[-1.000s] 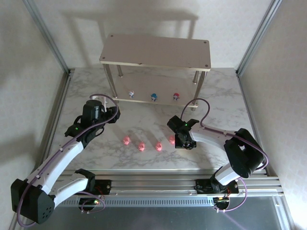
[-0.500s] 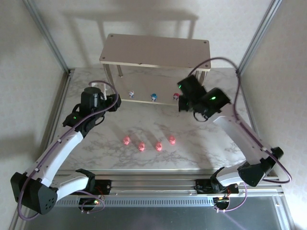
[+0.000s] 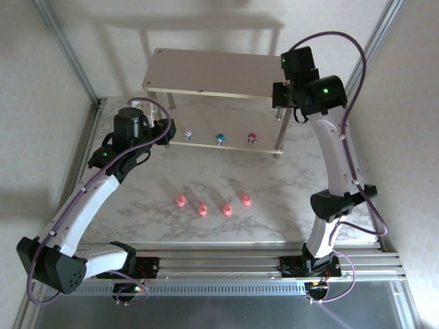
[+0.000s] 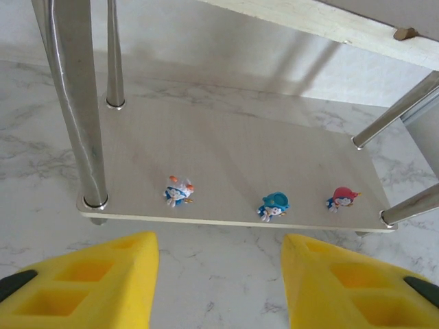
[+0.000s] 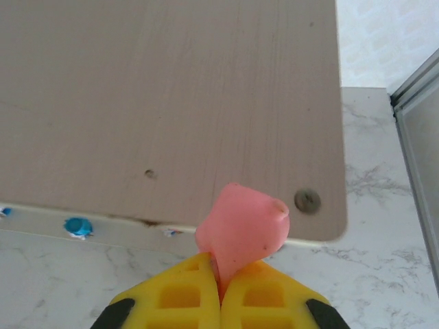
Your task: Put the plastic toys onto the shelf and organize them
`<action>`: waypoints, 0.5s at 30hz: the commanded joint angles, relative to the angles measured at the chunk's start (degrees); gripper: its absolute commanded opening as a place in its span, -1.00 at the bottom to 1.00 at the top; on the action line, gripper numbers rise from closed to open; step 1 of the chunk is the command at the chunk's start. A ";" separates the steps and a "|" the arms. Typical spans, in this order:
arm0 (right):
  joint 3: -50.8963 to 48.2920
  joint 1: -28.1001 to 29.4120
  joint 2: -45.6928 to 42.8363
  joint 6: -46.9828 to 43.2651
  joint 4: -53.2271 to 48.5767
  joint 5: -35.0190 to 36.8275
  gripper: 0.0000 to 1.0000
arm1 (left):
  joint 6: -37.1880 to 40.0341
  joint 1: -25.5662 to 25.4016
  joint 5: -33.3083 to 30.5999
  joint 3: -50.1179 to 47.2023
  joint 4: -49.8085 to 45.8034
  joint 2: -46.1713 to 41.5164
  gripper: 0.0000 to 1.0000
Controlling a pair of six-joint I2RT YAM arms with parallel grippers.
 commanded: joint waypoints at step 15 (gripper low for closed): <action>2.39 -2.78 2.27 -4.63 3.02 -3.83 -0.90 | 1.21 -0.55 -0.30 3.09 -1.15 2.31 0.01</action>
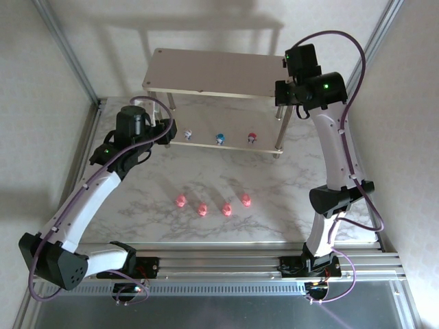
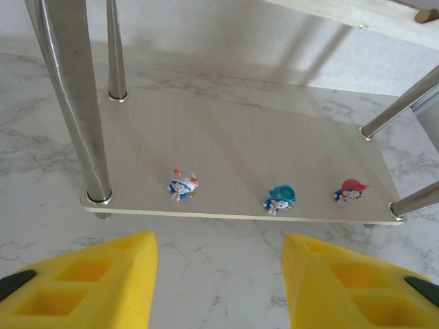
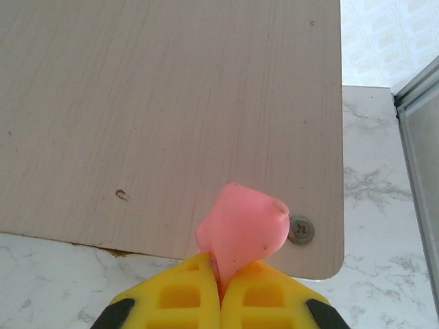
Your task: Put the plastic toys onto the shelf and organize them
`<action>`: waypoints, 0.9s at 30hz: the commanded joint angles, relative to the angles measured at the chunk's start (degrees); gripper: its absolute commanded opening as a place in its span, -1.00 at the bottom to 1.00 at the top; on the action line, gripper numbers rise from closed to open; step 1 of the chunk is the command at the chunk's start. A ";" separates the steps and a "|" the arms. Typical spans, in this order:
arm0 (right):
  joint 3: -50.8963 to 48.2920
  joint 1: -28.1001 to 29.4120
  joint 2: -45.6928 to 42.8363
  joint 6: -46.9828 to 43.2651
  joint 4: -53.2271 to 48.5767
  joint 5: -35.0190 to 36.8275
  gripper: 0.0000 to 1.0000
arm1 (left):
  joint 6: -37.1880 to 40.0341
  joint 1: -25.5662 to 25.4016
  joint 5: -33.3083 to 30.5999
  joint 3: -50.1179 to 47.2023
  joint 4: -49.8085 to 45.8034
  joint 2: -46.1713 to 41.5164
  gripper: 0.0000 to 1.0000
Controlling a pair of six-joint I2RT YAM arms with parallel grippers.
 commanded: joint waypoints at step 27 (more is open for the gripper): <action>-1.67 -0.25 2.76 -2.04 6.49 -2.94 -0.48 | -0.09 -0.55 -0.27 1.72 0.59 1.22 0.01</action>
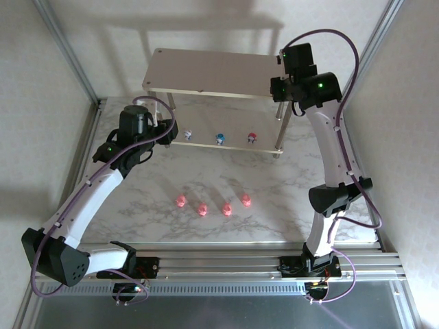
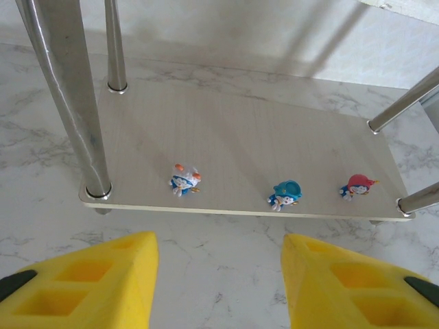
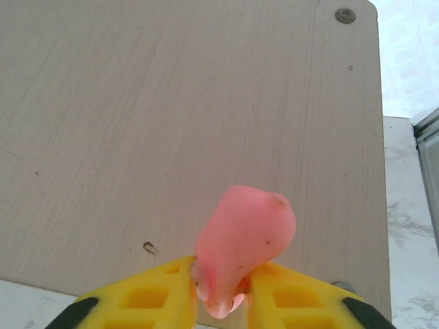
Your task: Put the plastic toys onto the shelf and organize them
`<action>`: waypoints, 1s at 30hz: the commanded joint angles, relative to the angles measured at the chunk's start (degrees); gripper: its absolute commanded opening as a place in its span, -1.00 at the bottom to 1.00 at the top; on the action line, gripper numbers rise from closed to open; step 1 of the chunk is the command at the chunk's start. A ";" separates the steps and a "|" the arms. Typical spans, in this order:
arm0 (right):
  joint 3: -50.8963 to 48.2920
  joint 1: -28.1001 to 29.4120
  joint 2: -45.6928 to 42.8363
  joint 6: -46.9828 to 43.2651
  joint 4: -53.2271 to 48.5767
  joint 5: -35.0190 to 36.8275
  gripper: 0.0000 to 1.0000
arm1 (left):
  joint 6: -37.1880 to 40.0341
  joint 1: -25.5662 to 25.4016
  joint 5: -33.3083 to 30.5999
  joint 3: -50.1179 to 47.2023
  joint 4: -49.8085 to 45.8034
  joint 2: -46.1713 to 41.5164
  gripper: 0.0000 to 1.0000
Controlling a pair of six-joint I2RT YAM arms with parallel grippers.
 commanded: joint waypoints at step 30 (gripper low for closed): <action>-8.26 -0.22 -8.90 3.85 11.11 -4.01 0.37 | -0.98 -2.87 -0.15 -2.77 -1.61 -3.94 0.07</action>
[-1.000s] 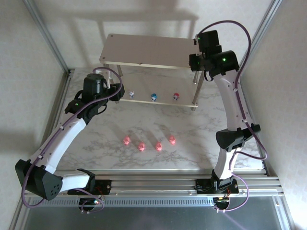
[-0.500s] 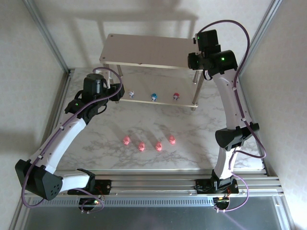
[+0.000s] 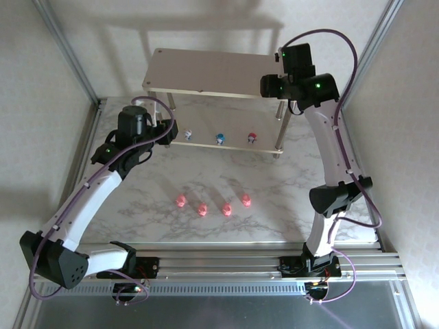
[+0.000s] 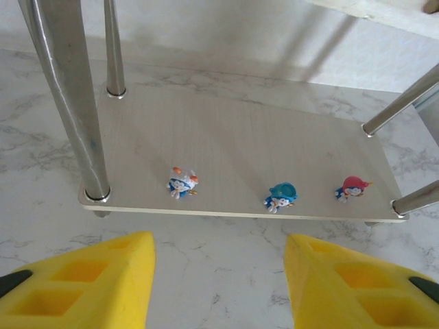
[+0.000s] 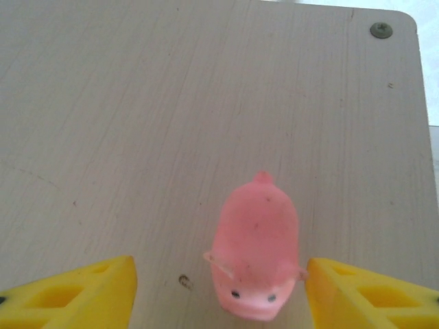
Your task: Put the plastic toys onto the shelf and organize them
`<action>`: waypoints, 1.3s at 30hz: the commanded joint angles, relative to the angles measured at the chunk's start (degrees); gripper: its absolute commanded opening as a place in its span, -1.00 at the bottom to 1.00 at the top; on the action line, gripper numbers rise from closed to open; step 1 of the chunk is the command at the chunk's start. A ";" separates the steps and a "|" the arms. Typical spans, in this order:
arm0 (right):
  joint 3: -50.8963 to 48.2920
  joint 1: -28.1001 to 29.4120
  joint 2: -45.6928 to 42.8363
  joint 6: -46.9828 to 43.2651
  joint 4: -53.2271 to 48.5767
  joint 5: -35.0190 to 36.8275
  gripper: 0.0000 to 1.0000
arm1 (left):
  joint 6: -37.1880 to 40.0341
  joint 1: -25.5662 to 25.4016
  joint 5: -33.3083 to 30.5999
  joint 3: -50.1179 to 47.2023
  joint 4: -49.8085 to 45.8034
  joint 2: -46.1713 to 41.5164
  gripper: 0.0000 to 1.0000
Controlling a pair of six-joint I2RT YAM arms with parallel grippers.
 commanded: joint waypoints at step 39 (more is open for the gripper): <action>-43.09 3.40 -40.81 8.11 10.79 -2.87 0.49 | -19.60 -19.38 -11.92 -32.98 -1.85 2.33 0.01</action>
